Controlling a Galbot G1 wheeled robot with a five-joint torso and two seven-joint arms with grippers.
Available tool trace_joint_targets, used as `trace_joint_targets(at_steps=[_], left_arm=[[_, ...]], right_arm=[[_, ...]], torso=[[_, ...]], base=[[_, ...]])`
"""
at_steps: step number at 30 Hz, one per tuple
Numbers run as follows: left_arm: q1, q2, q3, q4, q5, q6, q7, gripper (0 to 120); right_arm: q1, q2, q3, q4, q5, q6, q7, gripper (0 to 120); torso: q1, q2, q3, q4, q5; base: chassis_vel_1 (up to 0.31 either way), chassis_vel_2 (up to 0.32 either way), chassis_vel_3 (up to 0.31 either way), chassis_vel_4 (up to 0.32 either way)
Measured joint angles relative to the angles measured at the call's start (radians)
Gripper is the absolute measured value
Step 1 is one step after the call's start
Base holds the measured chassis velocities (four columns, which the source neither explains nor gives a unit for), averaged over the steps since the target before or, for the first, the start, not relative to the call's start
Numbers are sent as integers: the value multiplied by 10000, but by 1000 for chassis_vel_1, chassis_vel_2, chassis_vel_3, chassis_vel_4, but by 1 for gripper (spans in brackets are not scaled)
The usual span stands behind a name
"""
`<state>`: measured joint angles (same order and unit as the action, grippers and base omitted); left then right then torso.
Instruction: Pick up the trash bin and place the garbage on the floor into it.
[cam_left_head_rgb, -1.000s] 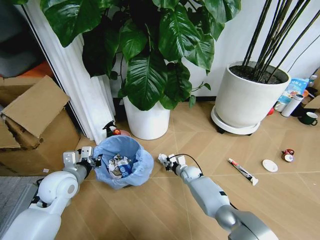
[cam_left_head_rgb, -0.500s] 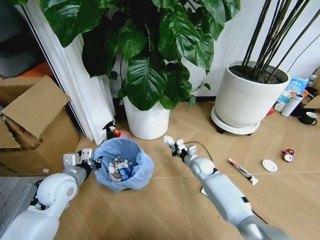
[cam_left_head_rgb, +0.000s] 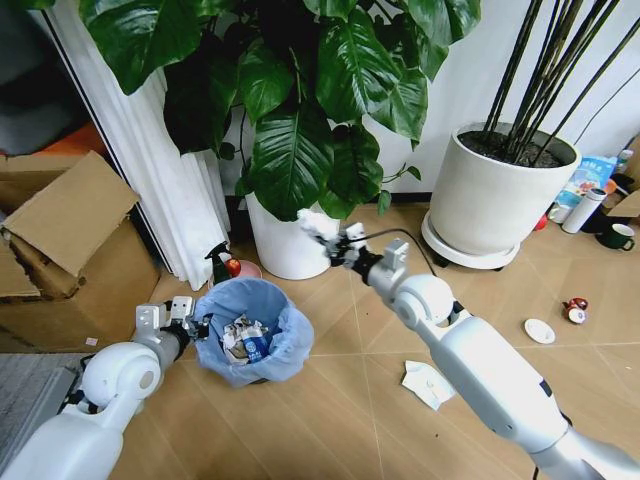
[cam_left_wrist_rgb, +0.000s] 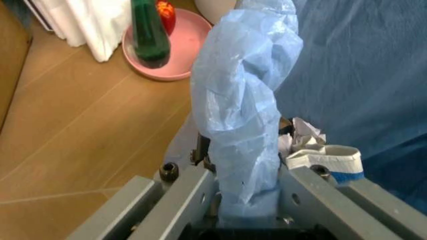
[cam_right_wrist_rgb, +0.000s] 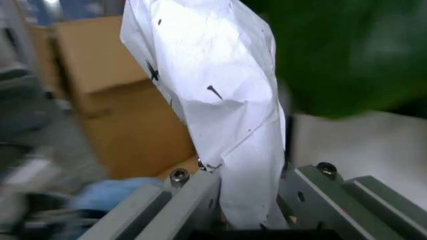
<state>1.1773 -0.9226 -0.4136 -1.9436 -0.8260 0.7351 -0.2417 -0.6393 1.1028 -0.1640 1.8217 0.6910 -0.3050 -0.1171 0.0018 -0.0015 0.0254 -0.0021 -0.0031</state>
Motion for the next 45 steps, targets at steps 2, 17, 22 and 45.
trace_joint_targets(at_steps=[2,17,22,45], left_arm=[[-46,20,57,0,-38,1,-22,0],[-277,-30,296,84,-103,7,-70,0],[-249,-5,272,24,-179,7,-126,0],[-189,-55,175,-18,-149,4,-92,0]], right_arm=[[63,30,-316,190,227,-113,115,0],[2,308,-1756,-35,39,-657,204,21],[52,724,-1851,-329,11,-663,271,41],[-72,825,-1892,-620,-72,-654,408,100]], torso=[[0,0,0,0,-1],[0,0,0,-3,0],[0,0,0,-1,-1],[0,0,0,-2,0]], base=[[0,0,0,0],[0,0,0,0],[0,0,0,0],[0,0,0,0]])
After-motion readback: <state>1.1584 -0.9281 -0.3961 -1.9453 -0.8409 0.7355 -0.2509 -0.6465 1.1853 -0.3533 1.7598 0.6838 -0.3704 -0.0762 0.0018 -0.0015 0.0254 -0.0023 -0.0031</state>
